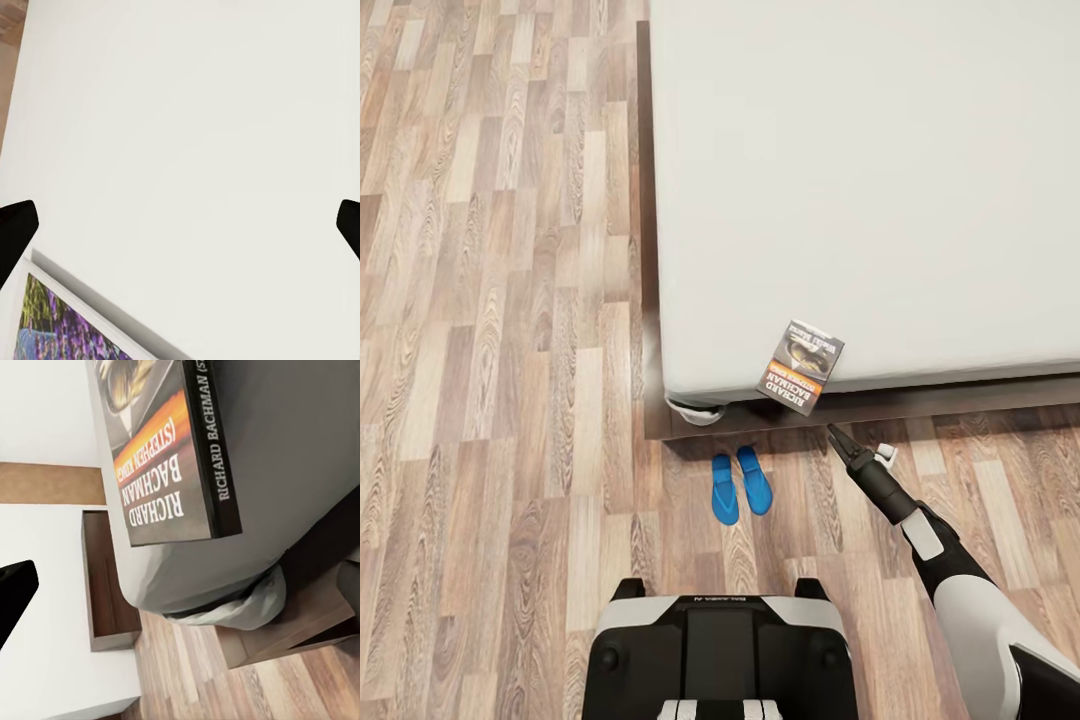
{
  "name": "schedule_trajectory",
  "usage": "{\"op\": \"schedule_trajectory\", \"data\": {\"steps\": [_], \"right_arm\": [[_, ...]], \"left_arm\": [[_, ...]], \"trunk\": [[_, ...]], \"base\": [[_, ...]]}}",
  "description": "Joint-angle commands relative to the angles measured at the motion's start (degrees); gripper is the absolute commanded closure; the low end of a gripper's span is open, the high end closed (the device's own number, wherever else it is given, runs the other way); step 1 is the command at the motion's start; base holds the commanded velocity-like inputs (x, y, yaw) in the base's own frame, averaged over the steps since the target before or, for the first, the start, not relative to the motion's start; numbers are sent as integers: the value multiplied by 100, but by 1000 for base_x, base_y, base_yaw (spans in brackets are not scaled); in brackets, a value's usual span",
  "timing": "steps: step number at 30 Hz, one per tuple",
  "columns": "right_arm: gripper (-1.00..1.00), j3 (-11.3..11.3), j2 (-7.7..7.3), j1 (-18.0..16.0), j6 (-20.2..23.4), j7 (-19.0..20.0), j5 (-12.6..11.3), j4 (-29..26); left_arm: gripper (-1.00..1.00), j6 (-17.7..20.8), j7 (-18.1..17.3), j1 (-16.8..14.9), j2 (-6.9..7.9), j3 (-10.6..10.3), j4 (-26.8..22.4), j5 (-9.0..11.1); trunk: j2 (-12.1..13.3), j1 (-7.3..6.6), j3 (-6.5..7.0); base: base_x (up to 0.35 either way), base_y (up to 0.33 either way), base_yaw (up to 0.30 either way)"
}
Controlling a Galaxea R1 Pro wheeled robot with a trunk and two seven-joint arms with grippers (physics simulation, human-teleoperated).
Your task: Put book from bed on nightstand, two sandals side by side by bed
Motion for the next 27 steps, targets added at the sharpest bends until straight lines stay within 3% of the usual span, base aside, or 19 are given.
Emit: {"op": "schedule_trajectory", "data": {"steps": [1, 12, 20, 27], "right_arm": [[-100, -12, -4, -4, 59, 20, -21, 3], [-100, -6, -19, -39, 58, 23, -3, 3], [-100, 1, -20, -102, 58, 25, 3, 3], [-100, 4, -27, -129, 58, 30, 5, 5]], "left_arm": [[-100, -21, 12, 4, -2, -48, 2, 48], [-100, -15, 21, 12, -16, -48, 1, 48], [-100, -17, 17, 17, -18, -48, 1, 48], [-100, -16, 20, 18, -19, -48, 1, 48]], "trunk": [[-44, 24, -20], [-44, 24, -20], [-365, 199, -164], [-365, 199, -164]], "base": [[0, 0, 0], [0, 0, 0], [0, 0, 0], [0, 0, 0]]}}
